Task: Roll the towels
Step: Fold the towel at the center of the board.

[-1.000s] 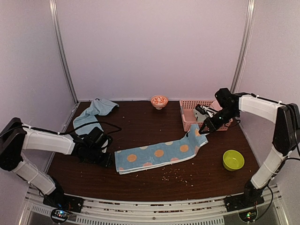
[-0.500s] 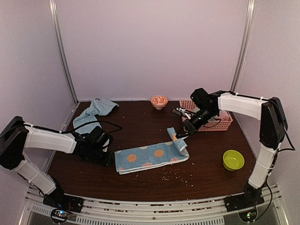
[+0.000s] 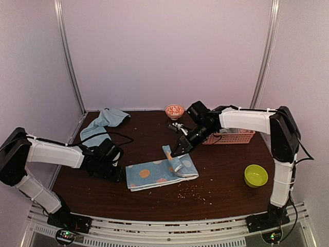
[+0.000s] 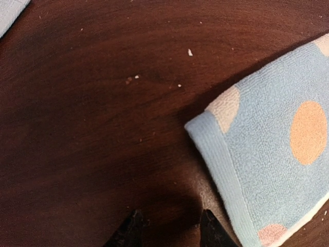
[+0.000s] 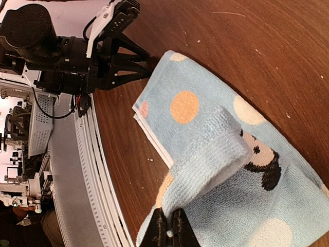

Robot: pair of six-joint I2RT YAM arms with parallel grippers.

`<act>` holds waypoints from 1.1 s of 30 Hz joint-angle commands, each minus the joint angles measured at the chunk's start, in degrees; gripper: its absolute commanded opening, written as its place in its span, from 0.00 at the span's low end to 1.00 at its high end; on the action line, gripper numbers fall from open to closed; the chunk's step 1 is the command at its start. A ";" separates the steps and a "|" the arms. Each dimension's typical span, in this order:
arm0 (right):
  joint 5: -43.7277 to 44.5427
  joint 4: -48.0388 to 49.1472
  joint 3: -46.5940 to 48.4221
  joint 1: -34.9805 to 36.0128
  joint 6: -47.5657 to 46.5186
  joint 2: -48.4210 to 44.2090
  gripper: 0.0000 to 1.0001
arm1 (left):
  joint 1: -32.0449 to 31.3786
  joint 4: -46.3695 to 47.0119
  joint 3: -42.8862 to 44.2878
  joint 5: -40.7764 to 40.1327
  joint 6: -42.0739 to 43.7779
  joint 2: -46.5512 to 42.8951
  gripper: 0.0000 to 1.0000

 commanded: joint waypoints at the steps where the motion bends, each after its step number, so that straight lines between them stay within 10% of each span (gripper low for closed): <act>1: 0.11 8.57 1.41 2.44 8.54 1.28 0.00 | 0.09 -2.61 -0.80 0.47 -1.16 1.84 0.38; 33: 3.39 18.94 12.38 12.12 26.22 16.09 0.00 | 0.12 11.36 -9.38 10.58 -9.95 0.10 0.34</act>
